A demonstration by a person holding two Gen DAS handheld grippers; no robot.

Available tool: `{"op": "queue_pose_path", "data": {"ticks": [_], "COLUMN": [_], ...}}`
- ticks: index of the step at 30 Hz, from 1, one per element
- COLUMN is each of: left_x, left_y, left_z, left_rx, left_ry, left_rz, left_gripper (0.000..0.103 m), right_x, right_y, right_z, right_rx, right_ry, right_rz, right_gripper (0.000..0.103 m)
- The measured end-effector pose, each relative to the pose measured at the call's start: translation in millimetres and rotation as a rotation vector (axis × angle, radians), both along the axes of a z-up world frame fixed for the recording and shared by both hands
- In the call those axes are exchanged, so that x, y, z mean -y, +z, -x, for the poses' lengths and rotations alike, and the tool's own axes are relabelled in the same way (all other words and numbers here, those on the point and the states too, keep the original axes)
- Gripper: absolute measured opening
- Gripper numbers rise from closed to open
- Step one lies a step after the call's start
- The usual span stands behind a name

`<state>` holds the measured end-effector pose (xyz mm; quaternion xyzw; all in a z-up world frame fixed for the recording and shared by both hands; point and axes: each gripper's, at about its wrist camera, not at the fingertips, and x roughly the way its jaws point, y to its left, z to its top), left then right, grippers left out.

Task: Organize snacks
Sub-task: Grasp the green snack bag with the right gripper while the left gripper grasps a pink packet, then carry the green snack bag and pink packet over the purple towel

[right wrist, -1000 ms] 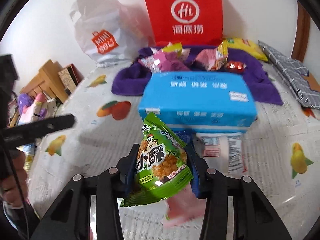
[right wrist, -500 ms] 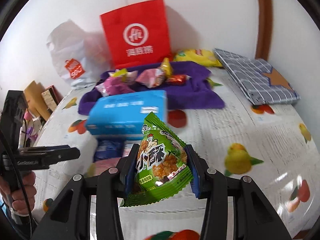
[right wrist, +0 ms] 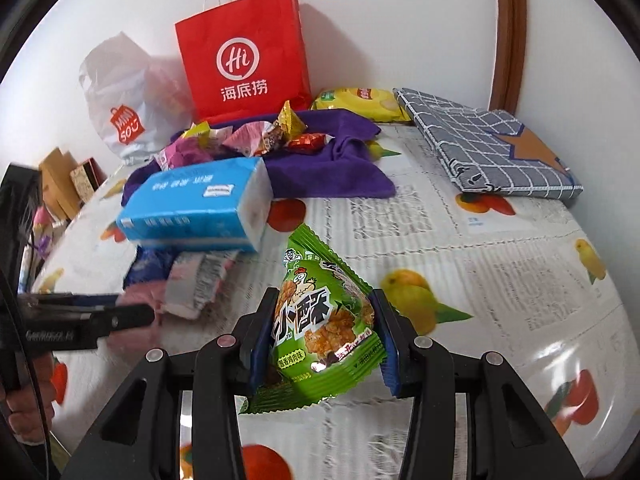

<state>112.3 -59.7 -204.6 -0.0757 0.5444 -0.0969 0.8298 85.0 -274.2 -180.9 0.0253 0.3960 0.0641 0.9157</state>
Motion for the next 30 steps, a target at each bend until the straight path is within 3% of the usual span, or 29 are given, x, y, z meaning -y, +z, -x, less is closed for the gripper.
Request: {"op": "queue_pose_path", "data": {"ticks": [3,5,6,9,18,21,30], "left_x": [10,18,20,18,16,18,6], "left_y": [-2,-3,-3,-1,-1,-1,4], "left_z": [3,5,5,5,15,14,14], "left_rx": [0.027,0.045,0.049,0.051,0.1,0.109,0.088], "left_ry": [0.014,0.016,0.02,0.041,0.078,0.074,0.05], "left_rz": [-0.104,-0.177,-0.202,-0.21,-0.235,-0.241,-0.166], "left_gripper": [0.05,0.036,0.036,0.032,0.034,0.033,0.03], "right_x": [6,6,6,2,-26,-23,-13], "right_y": [-2,-4,-5,-7,-32,-31,-21], "right_z": [2,2,2,-4,-25,-23,-18], "right_rx": [-0.002,-0.001,-0.001,-0.004,-0.043,-0.036,-0.041], "right_ry": [0.021,0.038,0.044,0.079,0.176,0.192,0.168], "right_rz": [-0.017,-0.017,-0.016,-0.031,0.031,0.01,-0.008], "right_gripper": [0.045,0.045,0.044,0.044,0.044,0.044,0.044]}}
